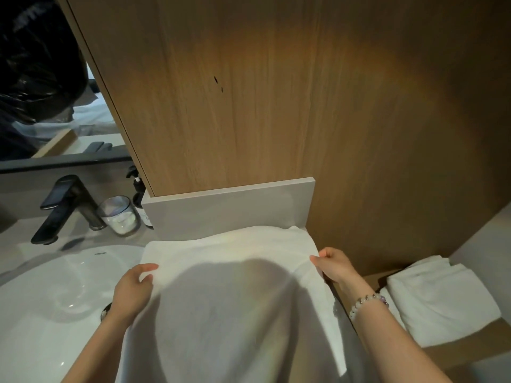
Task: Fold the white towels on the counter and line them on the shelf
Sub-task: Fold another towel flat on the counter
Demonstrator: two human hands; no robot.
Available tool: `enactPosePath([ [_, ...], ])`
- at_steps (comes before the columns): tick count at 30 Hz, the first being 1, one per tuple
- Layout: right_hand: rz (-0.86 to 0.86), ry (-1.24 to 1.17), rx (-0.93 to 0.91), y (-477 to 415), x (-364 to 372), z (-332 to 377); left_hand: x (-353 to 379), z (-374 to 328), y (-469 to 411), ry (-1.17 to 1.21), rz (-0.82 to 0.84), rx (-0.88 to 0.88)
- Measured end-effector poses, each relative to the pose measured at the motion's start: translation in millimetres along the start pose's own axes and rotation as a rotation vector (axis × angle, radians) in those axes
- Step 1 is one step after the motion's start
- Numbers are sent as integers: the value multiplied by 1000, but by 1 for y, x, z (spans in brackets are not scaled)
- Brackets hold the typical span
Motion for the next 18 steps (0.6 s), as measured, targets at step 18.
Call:
enactPosePath([
  [18,46,-125,5,31,-16,-42,-6,14,72,87,36,7],
])
Point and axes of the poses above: each hand's wrist, its own y-axis away from the middle knuckle, its own x-axis out of the palm, z = x × y, the point moved 5 cm from there along -y, towards the middle knuckle, and after that the axes turned 14 degrees about -y, right-handed, at the moved point
